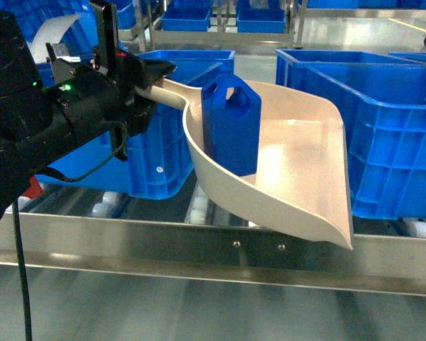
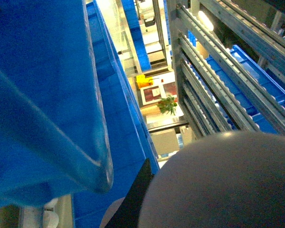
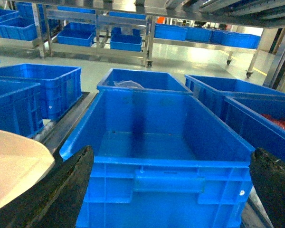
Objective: Place part in tray to right shelf
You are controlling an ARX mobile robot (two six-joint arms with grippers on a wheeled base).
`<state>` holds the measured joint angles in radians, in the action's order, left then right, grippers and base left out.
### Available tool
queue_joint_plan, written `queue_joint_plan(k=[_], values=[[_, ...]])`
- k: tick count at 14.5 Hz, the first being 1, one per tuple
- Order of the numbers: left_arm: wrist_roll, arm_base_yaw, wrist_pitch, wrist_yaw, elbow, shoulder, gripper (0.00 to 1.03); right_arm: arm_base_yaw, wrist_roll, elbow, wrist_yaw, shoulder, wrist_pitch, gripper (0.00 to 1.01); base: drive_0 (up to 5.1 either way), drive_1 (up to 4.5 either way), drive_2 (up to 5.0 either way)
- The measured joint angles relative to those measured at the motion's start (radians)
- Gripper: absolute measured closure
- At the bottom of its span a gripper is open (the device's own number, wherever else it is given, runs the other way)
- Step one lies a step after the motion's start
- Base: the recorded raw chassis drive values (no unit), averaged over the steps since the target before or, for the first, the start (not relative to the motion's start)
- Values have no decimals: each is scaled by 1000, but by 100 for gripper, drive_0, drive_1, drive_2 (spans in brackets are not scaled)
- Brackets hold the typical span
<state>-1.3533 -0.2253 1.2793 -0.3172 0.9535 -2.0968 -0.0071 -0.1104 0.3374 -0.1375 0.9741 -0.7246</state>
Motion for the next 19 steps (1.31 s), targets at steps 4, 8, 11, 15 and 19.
queue_joint_plan(k=[4,8,11,15,19], values=[[0,1,0,-1,0,0,90,0,0,0,0,-1,-3,3,-5,208,-217],[-1,0,0,-2,0,0,90,0,0,0,0,-1,-2,3,0,0,0],[0,0,0,-1,0,0,90,0,0,0,0,-1,-2,3,0,0,0],[-1,0,0,-2,0,0,90,0,0,0,0,-1,-2,3,0,0,0],[-1,0,0,-2,0,0,90,0,0,0,0,-1,-2,3,0,0,0]])
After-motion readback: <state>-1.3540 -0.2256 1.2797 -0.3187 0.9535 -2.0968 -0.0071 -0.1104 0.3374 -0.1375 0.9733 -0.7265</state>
